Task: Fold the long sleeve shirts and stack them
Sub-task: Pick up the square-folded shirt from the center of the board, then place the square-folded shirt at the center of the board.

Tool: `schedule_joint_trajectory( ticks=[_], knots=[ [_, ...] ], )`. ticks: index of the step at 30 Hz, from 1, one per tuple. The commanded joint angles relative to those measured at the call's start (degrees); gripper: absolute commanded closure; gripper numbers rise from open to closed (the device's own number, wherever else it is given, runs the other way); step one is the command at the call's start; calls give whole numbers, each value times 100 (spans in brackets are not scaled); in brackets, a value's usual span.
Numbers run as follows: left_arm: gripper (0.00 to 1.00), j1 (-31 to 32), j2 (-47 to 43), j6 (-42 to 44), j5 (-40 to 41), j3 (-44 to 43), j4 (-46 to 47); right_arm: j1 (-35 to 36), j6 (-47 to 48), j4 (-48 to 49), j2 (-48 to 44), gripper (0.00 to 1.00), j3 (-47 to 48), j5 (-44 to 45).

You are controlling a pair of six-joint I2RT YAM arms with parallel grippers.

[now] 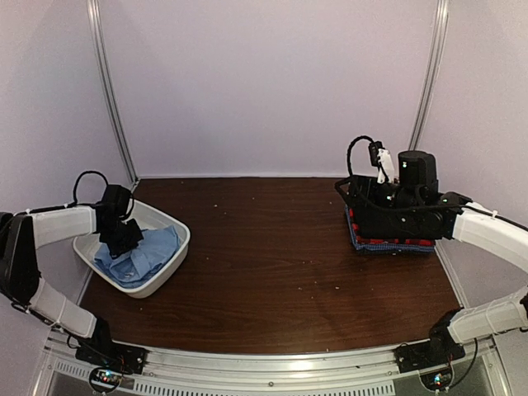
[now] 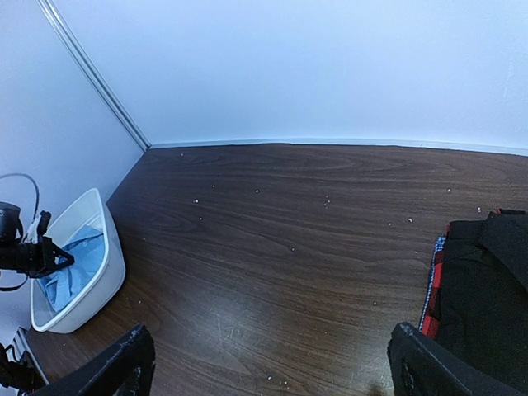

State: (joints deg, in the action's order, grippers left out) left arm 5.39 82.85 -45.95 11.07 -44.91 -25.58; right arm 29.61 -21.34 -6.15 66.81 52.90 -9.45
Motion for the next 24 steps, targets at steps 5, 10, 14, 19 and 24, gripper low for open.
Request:
schedule_joint_trajectory(
  ticks=[5,10,14,19,24],
  knots=[
    [100,224,-1304,633,-186,-1088,-98,10,-1,121,13,0,141,-68],
    [100,602,-1569,908,-290,-1910,-62,8,28,57,68,0,274,-47],
    [100,1174,-1591,1198,-331,-2563,238,10,43,34,71,0,353,-14],
    [100,1994,-1445,1533,-272,-3401,708,15,45,-8,56,0,471,5],
    [100,2828,-1148,1859,-307,-4042,1188,10,134,-103,76,0,649,112]
  ],
)
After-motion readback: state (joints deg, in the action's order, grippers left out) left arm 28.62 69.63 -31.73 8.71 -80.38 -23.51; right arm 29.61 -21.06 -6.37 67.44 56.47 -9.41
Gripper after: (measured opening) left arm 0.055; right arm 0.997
